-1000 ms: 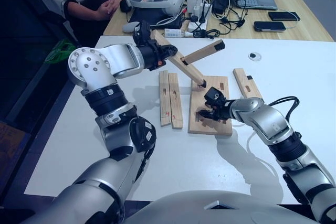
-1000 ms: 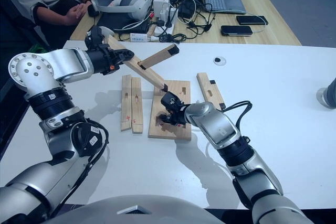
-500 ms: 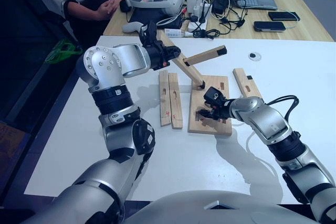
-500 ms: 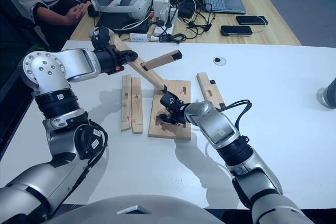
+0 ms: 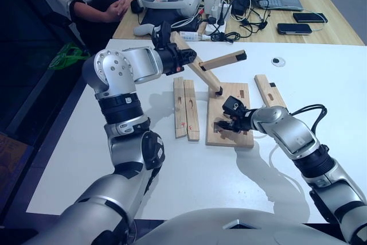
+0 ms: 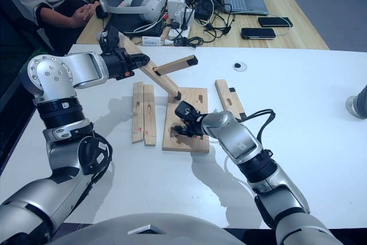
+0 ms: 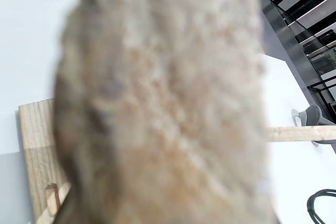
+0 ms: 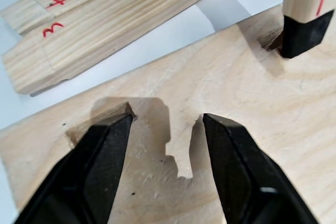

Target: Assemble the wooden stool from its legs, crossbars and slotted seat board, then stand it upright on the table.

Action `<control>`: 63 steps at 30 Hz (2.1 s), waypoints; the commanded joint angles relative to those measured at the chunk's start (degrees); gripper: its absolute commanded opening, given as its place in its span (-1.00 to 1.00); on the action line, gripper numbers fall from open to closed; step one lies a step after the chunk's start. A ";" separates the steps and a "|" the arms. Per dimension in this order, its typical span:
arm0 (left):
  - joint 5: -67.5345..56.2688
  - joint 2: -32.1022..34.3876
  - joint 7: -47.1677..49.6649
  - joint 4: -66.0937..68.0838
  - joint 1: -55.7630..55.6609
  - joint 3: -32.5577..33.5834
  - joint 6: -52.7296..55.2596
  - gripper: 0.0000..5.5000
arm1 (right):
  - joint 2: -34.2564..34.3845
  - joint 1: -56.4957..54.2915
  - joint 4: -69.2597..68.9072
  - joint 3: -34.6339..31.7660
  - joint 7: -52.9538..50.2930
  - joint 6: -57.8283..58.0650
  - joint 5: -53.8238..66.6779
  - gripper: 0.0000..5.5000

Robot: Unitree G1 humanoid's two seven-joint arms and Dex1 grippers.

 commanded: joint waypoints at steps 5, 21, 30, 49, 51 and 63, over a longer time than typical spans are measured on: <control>2.17 0.64 1.41 -2.61 1.69 1.17 2.29 -0.63 | -1.23 -0.50 0.58 -0.36 0.57 0.34 -1.17 -0.09; 2.69 0.33 5.13 -1.14 -4.76 -0.64 8.35 -0.63 | 9.28 -6.93 13.90 3.94 -9.90 -15.36 -13.67 -0.09; 5.00 -0.53 5.45 1.63 -8.10 0.31 8.33 -0.63 | 12.81 -5.30 11.49 5.34 -7.73 -17.43 -16.36 -0.09; 7.62 -3.59 5.71 -2.09 -11.98 8.13 2.26 -0.63 | 20.71 1.88 1.98 -30.07 -18.81 18.20 -2.04 -0.02; 7.73 -3.59 5.81 -1.97 -11.83 8.32 1.92 -0.63 | 21.56 1.61 2.14 -29.42 -20.42 18.76 -2.00 0.08; 7.39 -3.32 5.40 -2.12 -11.62 7.54 1.64 -0.63 | 19.21 -1.43 0.12 -25.40 -24.64 13.41 -3.56 0.55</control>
